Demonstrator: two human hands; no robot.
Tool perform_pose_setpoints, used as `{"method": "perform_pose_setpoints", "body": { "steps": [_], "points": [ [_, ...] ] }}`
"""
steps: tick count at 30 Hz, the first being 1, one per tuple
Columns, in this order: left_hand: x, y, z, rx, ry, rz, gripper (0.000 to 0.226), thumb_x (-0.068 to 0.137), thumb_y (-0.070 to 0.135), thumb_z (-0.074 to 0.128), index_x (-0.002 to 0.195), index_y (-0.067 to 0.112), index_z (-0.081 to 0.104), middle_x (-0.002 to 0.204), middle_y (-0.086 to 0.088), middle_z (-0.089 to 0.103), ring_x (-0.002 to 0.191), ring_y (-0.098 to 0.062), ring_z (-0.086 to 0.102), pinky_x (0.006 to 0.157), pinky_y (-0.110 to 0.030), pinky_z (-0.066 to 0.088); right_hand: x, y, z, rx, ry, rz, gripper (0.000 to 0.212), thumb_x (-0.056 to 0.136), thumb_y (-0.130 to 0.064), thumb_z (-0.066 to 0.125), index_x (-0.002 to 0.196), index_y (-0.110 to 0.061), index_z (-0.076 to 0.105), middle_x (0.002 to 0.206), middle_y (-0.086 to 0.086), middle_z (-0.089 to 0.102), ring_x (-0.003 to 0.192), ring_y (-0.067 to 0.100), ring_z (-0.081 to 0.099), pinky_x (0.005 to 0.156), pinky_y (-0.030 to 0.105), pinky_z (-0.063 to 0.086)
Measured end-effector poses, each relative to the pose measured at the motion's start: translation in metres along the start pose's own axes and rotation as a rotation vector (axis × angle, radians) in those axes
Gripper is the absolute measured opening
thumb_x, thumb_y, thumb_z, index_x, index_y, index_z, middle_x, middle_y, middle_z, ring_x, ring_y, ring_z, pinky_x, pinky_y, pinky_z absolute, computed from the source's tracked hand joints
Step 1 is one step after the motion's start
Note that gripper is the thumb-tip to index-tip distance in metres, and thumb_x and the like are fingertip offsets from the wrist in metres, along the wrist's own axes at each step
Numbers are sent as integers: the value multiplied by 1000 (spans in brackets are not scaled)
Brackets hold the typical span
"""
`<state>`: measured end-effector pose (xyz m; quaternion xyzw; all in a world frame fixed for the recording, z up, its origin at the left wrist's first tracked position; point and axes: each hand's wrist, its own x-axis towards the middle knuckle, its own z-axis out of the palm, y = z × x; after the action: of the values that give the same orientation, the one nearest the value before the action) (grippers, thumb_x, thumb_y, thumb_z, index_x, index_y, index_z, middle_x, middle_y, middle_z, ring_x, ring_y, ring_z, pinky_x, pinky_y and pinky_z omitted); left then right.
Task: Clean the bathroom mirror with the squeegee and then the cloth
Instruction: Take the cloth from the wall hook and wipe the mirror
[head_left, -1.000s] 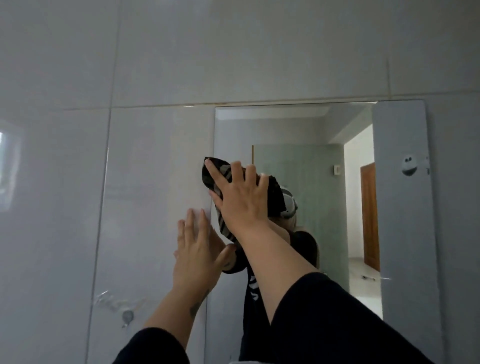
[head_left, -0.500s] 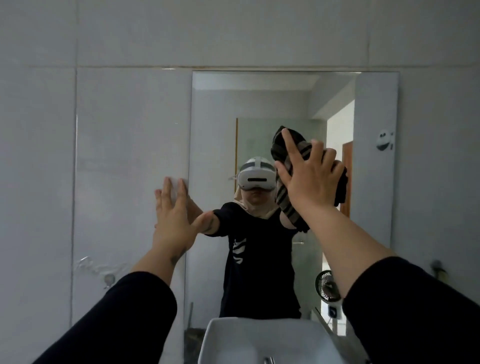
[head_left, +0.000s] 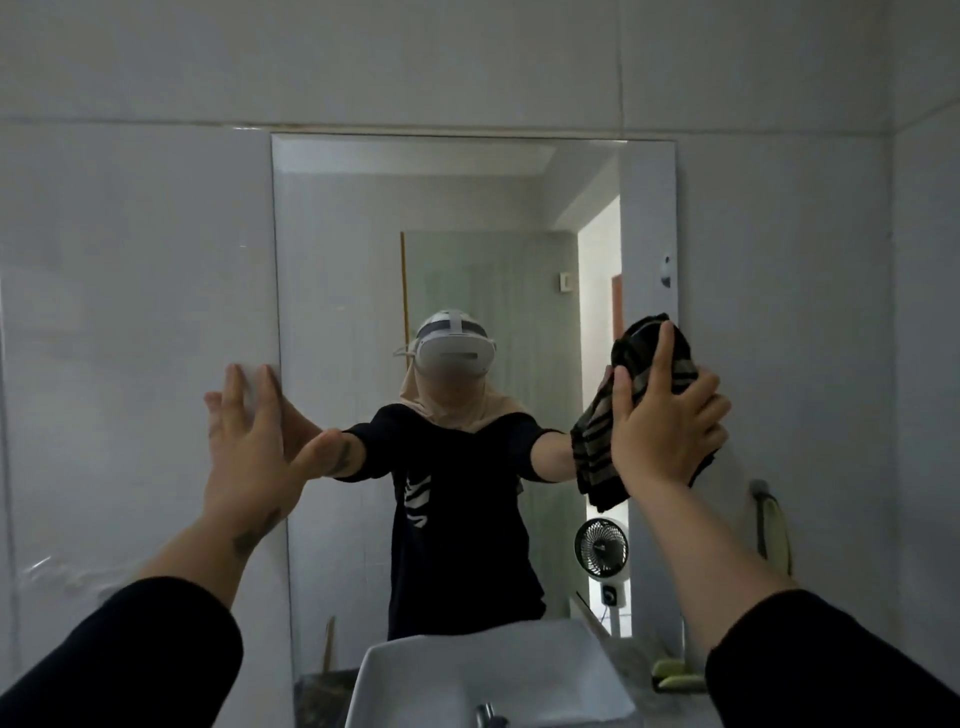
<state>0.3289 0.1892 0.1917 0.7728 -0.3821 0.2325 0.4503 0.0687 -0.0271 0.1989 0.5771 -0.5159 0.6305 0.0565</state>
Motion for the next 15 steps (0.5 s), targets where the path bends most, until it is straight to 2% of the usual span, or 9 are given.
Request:
{"method": "perform_pose_setpoints", "body": {
  "steps": [5,11,15],
  "points": [
    [3,-4,4,25,13,-3,98,80,60,55,149,32,-10,156,10,-25,145,-23,-20,114,-56,10,-30,-21,8,12,7,-44,60,91,-54,36,147,-37,21,122,23,45,98,39,46,79,51,39],
    [3,-6,5,24,0,4,97,82,61,54,149,33,-9,156,11,-25,145,-21,-20,115,-50,6,-54,-81,10,-12,24,-308,60,90,-56,37,146,-37,28,111,19,52,89,35,50,73,46,42],
    [3,-6,0,-61,-11,17,84,84,73,32,150,33,-1,158,9,-19,146,-19,-16,118,-46,-1,-75,-129,14,-3,20,-478,66,87,-57,47,147,-39,25,116,15,54,91,33,50,75,43,42]
  ]
}}
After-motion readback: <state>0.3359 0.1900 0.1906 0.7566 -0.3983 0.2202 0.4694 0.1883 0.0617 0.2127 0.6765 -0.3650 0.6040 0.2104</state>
